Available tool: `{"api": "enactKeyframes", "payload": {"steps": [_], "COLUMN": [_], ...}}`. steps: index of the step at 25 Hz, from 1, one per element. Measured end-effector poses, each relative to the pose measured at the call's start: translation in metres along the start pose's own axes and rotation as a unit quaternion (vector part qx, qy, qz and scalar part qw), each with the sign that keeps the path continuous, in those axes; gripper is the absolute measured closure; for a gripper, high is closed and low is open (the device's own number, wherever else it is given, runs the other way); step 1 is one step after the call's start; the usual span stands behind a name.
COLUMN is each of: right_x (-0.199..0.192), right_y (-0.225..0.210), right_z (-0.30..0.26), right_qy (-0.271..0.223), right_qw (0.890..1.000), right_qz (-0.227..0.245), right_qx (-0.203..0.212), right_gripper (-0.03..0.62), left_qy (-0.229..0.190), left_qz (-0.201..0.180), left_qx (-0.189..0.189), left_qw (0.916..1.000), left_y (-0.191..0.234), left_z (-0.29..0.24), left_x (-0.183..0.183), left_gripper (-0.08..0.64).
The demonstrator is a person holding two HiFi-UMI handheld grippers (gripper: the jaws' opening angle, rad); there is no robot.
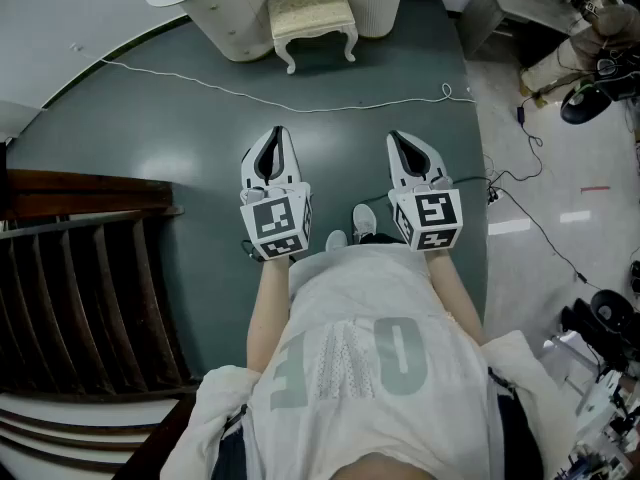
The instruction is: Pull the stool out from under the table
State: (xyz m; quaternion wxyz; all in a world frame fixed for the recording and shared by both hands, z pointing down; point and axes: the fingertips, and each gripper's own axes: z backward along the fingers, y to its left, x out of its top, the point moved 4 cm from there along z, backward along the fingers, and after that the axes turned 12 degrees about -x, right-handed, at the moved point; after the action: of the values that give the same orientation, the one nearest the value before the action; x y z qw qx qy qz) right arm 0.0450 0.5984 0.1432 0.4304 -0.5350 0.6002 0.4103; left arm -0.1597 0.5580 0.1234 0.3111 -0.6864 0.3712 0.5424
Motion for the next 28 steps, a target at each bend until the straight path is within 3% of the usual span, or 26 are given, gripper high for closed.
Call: {"api": "enactKeyframes", "payload": {"steps": [8,13,19,28], "right_x": [-0.011,-0.015,-0.021,0.001], "right_y": [-0.005,-0.033,-0.06,-0.086], "right_z": [-0.005,-0.012,-0.026,-0.056], "right_qy": [0.016,0.014,0.005,-0.024], "right_qw": [0.999,0.996,0.997,0.997], "right_qz": [-0.007,-0.076,-0.066,-0.069], "right_qx": [0.03,0.039,0.046,0.037], "right_gripper": [0.563,0.563,0.563,0.563], "left_qy": [0.002,0.002,-0.008,-0.027], "left_qz": [0.026,0.028,0.03,0.028], "left_qx": [0.029,0.043,0.06,0.047], "left_qw": [0.9992,0.9986,0.9977,0.9982], "left_y": [0.007,-0.002,-0.015,-0.018], "left_z": [-0.005,-0.017,-0.036,-0.073], "left_x": [-0.008,-0.009,-0.009,0.007], "left_gripper": [0.528,0.528,0.528,0.528]}}
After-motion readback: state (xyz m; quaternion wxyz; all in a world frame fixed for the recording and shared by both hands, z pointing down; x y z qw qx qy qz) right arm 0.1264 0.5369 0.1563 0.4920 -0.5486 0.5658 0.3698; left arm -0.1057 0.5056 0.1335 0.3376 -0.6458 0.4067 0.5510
